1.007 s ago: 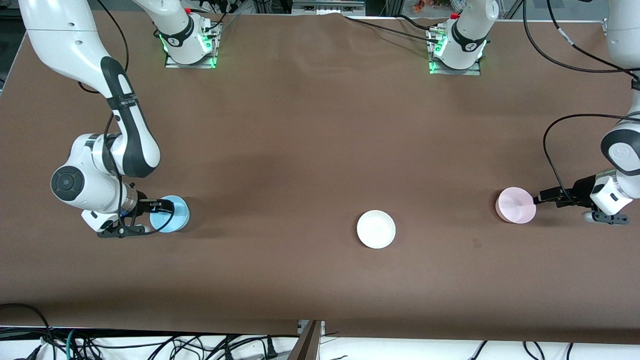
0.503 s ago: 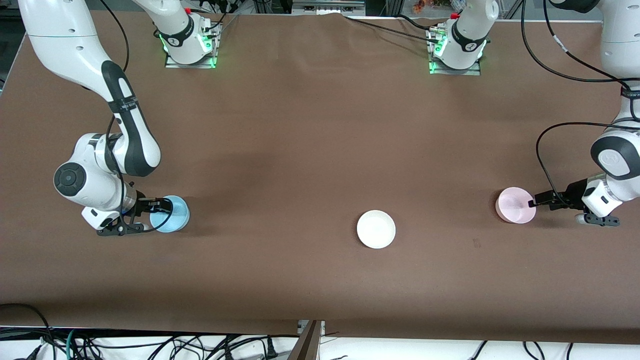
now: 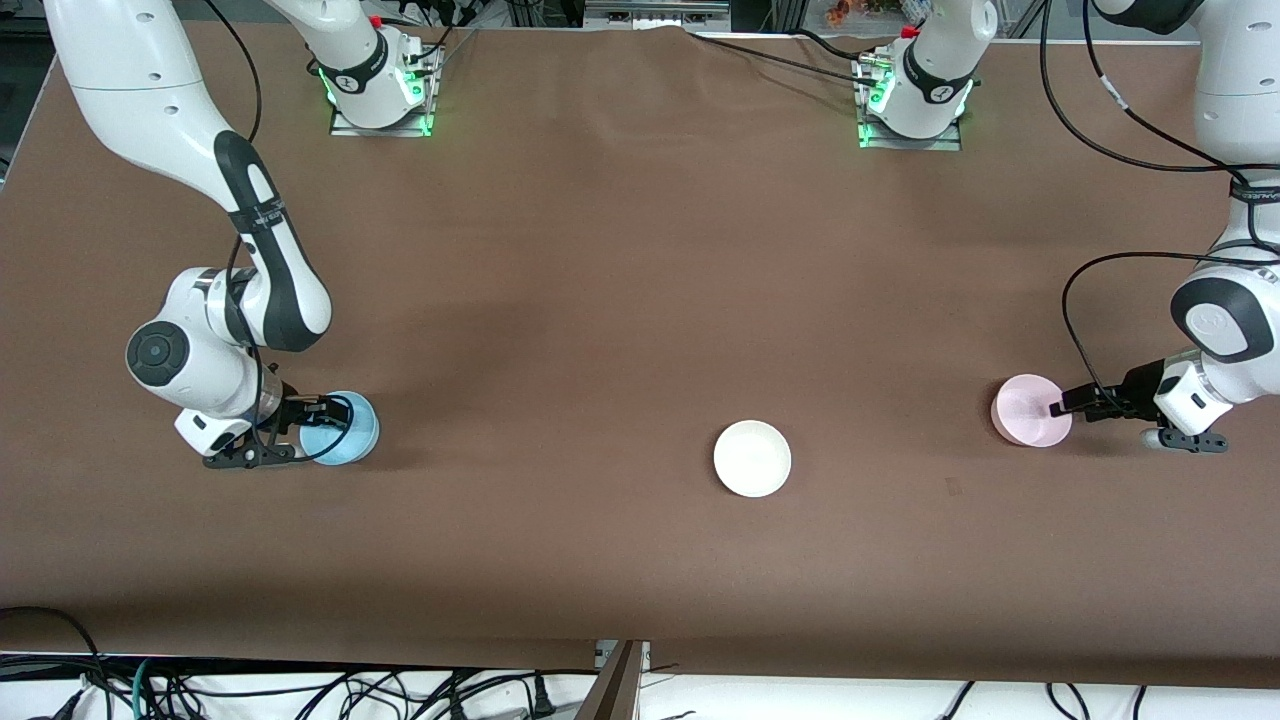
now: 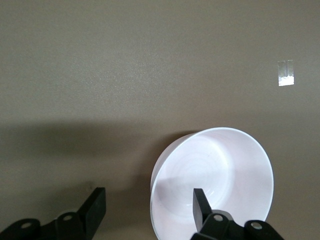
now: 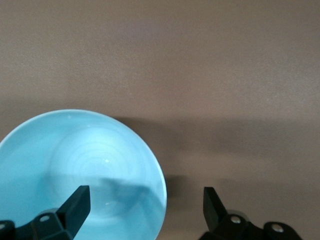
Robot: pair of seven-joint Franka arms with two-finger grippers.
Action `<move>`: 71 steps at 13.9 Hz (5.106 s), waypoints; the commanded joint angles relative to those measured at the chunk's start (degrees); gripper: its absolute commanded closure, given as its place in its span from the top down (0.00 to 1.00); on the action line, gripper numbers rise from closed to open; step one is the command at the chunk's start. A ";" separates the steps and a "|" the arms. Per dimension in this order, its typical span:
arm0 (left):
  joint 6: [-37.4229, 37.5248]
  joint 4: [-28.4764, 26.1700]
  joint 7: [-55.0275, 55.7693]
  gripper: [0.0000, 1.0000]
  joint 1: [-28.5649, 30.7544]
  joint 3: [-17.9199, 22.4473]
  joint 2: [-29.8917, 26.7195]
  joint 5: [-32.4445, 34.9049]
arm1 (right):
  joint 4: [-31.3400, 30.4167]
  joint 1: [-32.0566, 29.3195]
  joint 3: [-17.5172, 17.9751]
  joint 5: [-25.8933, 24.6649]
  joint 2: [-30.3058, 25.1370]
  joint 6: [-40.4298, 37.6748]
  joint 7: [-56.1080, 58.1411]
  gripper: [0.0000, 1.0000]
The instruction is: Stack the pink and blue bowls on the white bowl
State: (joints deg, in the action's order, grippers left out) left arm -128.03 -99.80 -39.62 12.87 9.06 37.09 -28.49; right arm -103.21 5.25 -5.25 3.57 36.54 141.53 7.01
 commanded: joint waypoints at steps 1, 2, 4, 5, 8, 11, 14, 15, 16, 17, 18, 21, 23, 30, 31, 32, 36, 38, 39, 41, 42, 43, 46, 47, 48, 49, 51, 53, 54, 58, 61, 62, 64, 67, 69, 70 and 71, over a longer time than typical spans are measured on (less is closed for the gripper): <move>-2.30 -0.92 -1.96 0.77 -0.74 0.34 0.00 -2.45 | -1.03 -0.42 0.24 0.21 -0.60 1.20 1.07 0.98; -2.49 -0.92 -1.95 0.75 -0.83 0.34 0.08 -3.32 | -1.03 -0.42 0.24 0.21 -0.42 1.20 1.07 0.91; -2.32 -1.01 -2.04 0.62 -0.92 0.43 0.08 -3.42 | -1.12 -0.33 0.24 0.21 -0.42 1.11 0.99 0.56; -2.05 -0.92 -1.96 0.62 -0.92 0.43 0.08 -3.42 | -1.03 -0.33 0.24 0.21 -0.42 1.03 0.81 0.34; -1.87 -0.92 -1.87 0.48 -0.92 0.43 -0.09 -3.42 | -1.03 -0.33 0.24 0.21 -0.42 0.85 0.46 0.00; -1.70 -0.92 -1.87 0.23 -0.92 0.43 -0.09 -3.42 | -0.94 -0.33 0.24 0.29 -0.60 0.59 0.11 0.00; -1.61 -0.92 -1.87 0.00 -0.92 0.43 -0.18 -3.33 | -0.24 0.28 0.50 0.38 -1.56 0.06 -1.20 0.00; -1.52 -0.92 -1.69 0.00 -0.92 0.43 -0.27 -3.33 | 0.37 0.98 0.50 0.47 -1.74 -1.25 -2.43 0.00; -1.17 -0.83 -1.60 0.00 -0.92 0.43 -0.35 -3.33 | 1.68 1.77 0.50 0.47 -2.00 -3.52 -3.23 0.00; -0.39 -0.57 -1.17 0.00 -0.92 0.43 -0.53 -3.33 | 3.52 2.82 0.50 0.56 -2.09 -6.33 -4.71 0.00; 0.05 -0.14 -0.90 0.00 -1.01 0.34 -0.70 -3.33 | 5.45 3.88 0.50 0.56 -2.09 -9.32 -7.16 0.00; 1.02 0.13 -0.12 0.00 -2.32 0.08 -2.11 -2.80 | 10.12 8.70 0.42 0.30 -1.57 -13.91 -18.83 0.00; 1.46 0.74 3.48 0.00 -3.55 -0.80 -3.16 -2.19 | 11.27 12.31 0.42 -0.06 -1.13 -14.00 -26.14 0.00; 2.87 3.12 21.31 0.00 -5.57 -9.93 -4.49 5.27 | 28.84 24.71 0.33 0.12 9.76 -14.09 -54.63 0.00; 2.87 3.64 23.86 0.00 -5.84 -11.25 -4.49 6.42 | 28.94 24.80 0.33 0.03 10.04 -14.01 -54.74 0.00; 2.70 3.74 26.58 0.00 -6.19 -12.48 -4.49 7.56 | 29.03 24.81 0.24 -0.06 10.21 -13.92 -54.74 0.00; 0.77 3.82 38.53 0.00 -7.42 -17.66 -4.22 11.96 | 29.11 24.72 0.06 -0.06 10.21 -13.83 -54.56 0.00; -1.77 3.82 45.47 0.00 -8.73 -19.86 -3.79 14.06 | 29.46 24.54 0.15 0.03 10.21 -13.83 -54.56 0.00; -3.00 3.82 48.64 0.00 -9.52 -20.66 -3.52 15.38 | 29.64 24.72 0.15 0.03 10.30 -13.66 -54.65 0.00; -4.76 3.82 53.04 0.00 -11.11 -22.15 -2.82 17.06 | 30.34 25.07 0.24 0.12 10.83 -13.65 -55.00 0.00; -5.56 3.82 54.72 0.00 -12.16 -22.33 -2.38 17.24 | 30.78 25.07 0.33 0.12 11.00 -13.65 -55.00 0.00; -6.44 3.91 55.69 0.00 -13.39 -22.33 -1.85 17.15 | 30.96 25.24 0.42 0.21 11.09 -13.48 -55.00 0.00; -8.20 7.32 56.23 0.00 -18.31 -22.33 0.60 18.46 | 31.93 25.95 0.42 0.38 11.62 -13.48 -55.35 0.00; -8.20 8.56 57.36 0.00 -19.45 -22.33 1.48 19.95 | 32.01 26.03 0.42 0.47 11.79 -13.30 -55.35 0.00; -8.20 9.61 59.89 0.00 -20.25 -22.33 2.27 20.57 | 32.10 26.30 0.42 0.38 11.88 -13.04 -55.44 0.00; -8.20 11.10 62.27 0.00 -21.47 -22.33 3.24 20.75 | 32.36 26.30 0.42 0.47 12.23 -12.69 -55.61 0.00; -8.29 11.91 63.00 0.00 -22.36 -22.33 4.04 21.80 | 33.07 26.39 0.42 0.47 12.76 -11.99 -57.19 0.00; -8.38 11.91 62.91 0.00 -22.36 -22.33 4.04 23.12 | 33.51 26.39 0.42 0.47 13.29 -11.90 -57.29 0.00; -8.38 11.91 62.73 0.00 -22.28 -22.33 4.04 23.65 | 33.60 26.39 0.42 0.47 13.55 -11.90 -57.37 0.00; -10.57 11.82 62.47 0.00 -22.28 -22.33 5.27 24.36 | 33.68 26.39 0.42 0.47 13.55 -11.81 -57.29 0.00; -10.58 12.09 62.47 0.00 -22.28 -22.33 5.53 24.27 | 33.69 26.47 0.42 0.47 13.64 -11.46 -57.37 0.00; -10.58 12.09 62.47 0.00 -22.19 -22.25 5.62 24.27 | 33.69 26.48 0.42 0.47 13.64 -11.28 -57.37 0.00; -10.84 12.09 62.38 0.00 -22.19 -22.25 5.71 24.27 | 33.69 26.65 0.42 0.47 13.73 -10.40 -57.37 0.00; -10.93 12.09 62.29 0.00 -22.19 -22.25 5.80 24.36 | 33.60 26.74 0.42 0.47 14.17 -8.39 -57.37 0.00; -11.80 12.09 62.21 0.00 -22.19 -22.25 6.23 24.36 | 33.68 26.83 0.50 0.47 14.43 -6.63 -57.29 0.00; -11.98 12.09 62.21 0.00 -22.19 -22.25 6.50 24.44 | 33.60 26.83 0.50 0.47 14.43 -5.93 -57.20 0.00; -11.98 12.09 62.21 0.00 -22.19 -22.16 6.59 24.45 | 33.60 26.83 0.50 0.47 14.43 -5.57 -57.20 0.00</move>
State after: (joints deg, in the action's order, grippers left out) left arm -139.54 -89.29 22.13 -9.21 -13.20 42.36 -5.89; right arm -71.54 31.90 -4.78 3.63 49.89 135.20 -49.54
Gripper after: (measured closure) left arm 0.974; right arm 0.969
